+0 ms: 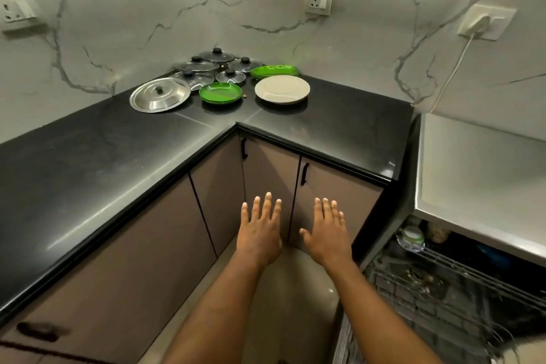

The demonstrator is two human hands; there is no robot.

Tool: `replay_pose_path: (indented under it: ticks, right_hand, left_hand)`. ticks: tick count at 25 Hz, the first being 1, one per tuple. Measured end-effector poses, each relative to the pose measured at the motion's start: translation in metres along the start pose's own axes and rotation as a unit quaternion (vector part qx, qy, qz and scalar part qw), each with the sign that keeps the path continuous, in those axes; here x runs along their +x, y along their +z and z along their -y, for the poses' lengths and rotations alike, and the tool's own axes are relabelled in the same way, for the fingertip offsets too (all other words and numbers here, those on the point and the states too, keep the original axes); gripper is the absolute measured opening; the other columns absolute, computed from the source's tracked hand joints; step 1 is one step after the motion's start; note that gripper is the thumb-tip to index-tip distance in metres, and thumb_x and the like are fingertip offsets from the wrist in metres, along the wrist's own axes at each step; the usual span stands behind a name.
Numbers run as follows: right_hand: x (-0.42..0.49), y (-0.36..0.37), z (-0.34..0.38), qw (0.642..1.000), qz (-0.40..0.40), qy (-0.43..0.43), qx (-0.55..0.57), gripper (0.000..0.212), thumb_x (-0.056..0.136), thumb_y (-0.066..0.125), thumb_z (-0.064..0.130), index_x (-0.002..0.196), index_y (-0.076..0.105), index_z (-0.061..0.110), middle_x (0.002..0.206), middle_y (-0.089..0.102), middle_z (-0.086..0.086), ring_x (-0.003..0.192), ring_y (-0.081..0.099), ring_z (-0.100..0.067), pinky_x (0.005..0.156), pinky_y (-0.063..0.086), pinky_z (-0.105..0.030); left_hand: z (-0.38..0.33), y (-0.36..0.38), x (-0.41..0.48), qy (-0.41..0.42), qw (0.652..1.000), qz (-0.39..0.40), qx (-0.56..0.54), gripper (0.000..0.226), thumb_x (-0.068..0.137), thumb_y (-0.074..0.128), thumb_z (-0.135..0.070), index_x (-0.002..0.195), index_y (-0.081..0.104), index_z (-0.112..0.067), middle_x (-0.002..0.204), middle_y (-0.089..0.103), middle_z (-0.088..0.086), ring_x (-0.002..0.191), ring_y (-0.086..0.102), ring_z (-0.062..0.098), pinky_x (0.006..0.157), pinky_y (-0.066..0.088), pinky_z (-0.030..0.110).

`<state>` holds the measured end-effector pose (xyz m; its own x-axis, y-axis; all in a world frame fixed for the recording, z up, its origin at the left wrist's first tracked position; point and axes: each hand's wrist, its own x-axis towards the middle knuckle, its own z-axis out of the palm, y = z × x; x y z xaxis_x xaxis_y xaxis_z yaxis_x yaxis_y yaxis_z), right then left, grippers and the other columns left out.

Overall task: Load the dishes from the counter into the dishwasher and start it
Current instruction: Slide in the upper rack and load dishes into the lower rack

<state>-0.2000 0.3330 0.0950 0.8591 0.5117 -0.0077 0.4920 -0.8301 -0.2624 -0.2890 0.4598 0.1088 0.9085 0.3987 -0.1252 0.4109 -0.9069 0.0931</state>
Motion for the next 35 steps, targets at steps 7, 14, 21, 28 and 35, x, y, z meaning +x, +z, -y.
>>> replay_pose_path:
  ticks: [7, 14, 21, 28, 35]
  right_hand:
    - [0.111, 0.006, 0.023, 0.998, 0.019, -0.057, 0.006, 0.083, 0.095, 0.051, 0.043, 0.155, 0.001, 0.013, 0.163, 0.001, -0.009, 0.15, -0.005, -0.025, 0.121, 0.0, -0.039]
    - [0.199, 0.015, 0.051, 0.996, 0.031, -0.087, -0.008, 0.083, 0.097, 0.049, 0.042, 0.154, -0.003, 0.014, 0.163, -0.002, -0.008, 0.149, -0.008, -0.024, 0.119, -0.004, -0.038]
    - [0.287, 0.024, 0.106, 0.994, 0.035, -0.103, -0.011, 0.083, 0.097, 0.049, 0.043, 0.154, -0.004, 0.016, 0.163, -0.003, -0.008, 0.149, -0.008, -0.023, 0.122, 0.0, -0.038]
    - [0.36, 0.042, 0.18, 0.992, 0.044, -0.116, -0.017, 0.081, 0.098, 0.047, 0.042, 0.154, -0.004, 0.014, 0.162, -0.004, -0.009, 0.149, -0.008, -0.023, 0.12, -0.003, -0.038]
    - [0.425, 0.062, 0.223, 0.984, 0.078, -0.155, -0.037, 0.083, 0.097, 0.049, 0.041, 0.154, -0.002, 0.012, 0.162, -0.002, -0.01, 0.149, -0.007, -0.024, 0.122, 0.0, -0.039]
  left_hand:
    - [0.023, -0.011, 0.087, -0.051, 0.999, 0.008, -0.006, 0.076, 0.101, 0.041, -0.031, 0.156, -0.01, -0.019, 0.163, -0.017, 0.008, 0.15, -0.015, 0.031, 0.12, -0.008, 0.052]
    - [0.058, -0.023, 0.168, -0.078, 0.997, 0.015, -0.014, 0.077, 0.1, 0.041, -0.032, 0.156, -0.011, -0.019, 0.163, -0.018, 0.008, 0.15, -0.014, 0.031, 0.12, -0.008, 0.053]
    - [0.132, -0.038, 0.243, -0.098, 0.995, 0.006, -0.025, 0.077, 0.101, 0.041, -0.029, 0.155, -0.012, -0.02, 0.162, -0.02, 0.008, 0.149, -0.016, 0.03, 0.12, -0.009, 0.053]
    - [0.215, -0.052, 0.314, -0.102, 0.995, 0.015, -0.014, 0.079, 0.1, 0.043, -0.031, 0.156, -0.01, -0.018, 0.163, -0.016, 0.01, 0.15, -0.013, 0.032, 0.12, -0.006, 0.055]
    - [0.27, -0.057, 0.364, -0.137, 0.989, 0.051, -0.006, 0.088, 0.097, 0.053, -0.035, 0.156, -0.011, -0.017, 0.163, -0.018, 0.012, 0.15, -0.012, 0.035, 0.12, -0.002, 0.057]
